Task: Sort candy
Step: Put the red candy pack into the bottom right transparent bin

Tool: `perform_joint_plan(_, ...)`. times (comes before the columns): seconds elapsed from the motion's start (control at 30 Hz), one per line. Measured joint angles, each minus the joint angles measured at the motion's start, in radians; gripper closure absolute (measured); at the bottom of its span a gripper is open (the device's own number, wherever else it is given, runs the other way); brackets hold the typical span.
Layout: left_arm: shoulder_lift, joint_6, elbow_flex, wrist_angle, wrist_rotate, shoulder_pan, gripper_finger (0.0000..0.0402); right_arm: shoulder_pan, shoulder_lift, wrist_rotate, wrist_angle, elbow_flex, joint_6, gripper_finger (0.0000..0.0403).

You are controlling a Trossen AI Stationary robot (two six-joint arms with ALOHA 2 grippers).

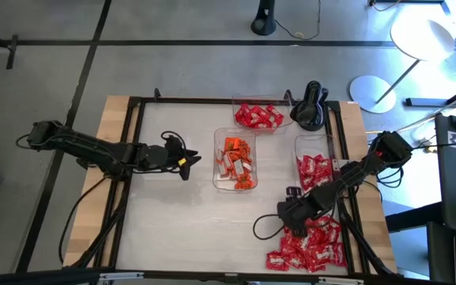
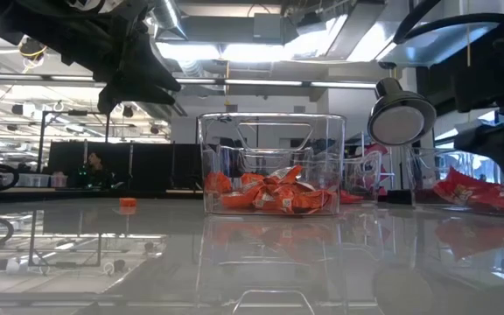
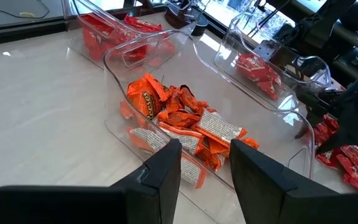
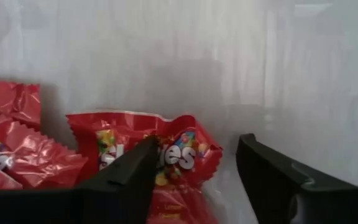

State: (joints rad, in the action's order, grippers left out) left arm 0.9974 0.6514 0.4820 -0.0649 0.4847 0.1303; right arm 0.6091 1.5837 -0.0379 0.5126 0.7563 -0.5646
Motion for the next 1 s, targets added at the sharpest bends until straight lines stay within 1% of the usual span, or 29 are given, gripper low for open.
perform_joint_plan(0.27,0.000,0.002,0.000,0.000,0.000,0.000,0.0274,0.000,0.001,-0.002,-0.003,-0.001,-0.003,0.0336)
perform_joint_plan(0.4,0.000,0.003,0.000,0.000,0.000,0.000,0.0274,0.000,0.001,-0.007,0.018,0.011,0.014,0.0388)
perform_joint_plan(0.47,0.000,0.004,0.000,0.000,0.000,0.000,0.0274,0.000,0.001,-0.018,0.044,0.039,0.024,0.0397)
perform_joint_plan(0.53,0.000,0.010,0.000,0.000,0.000,0.000,0.0274,0.000,0.000,-0.054,0.106,0.086,0.050,0.0396)
perform_joint_plan(0.63,0.000,0.020,0.000,-0.001,-0.001,0.000,0.0274,-0.001,-0.039,-0.140,0.227,0.203,0.101,0.0398)
perform_joint_plan(0.73,0.000,0.022,0.000,-0.003,-0.001,0.000,0.0274,-0.001,-0.092,-0.252,0.393,0.308,0.131,0.0401)
perform_joint_plan(0.87,0.000,0.022,0.000,-0.004,-0.001,0.000,0.0274,-0.011,-0.209,-0.409,0.552,0.404,0.121,0.0402)
perform_joint_plan(1.0,0.000,0.022,0.000,-0.003,-0.001,0.000,0.0274,-0.056,-0.342,-0.478,0.669,0.404,0.016,0.0402)
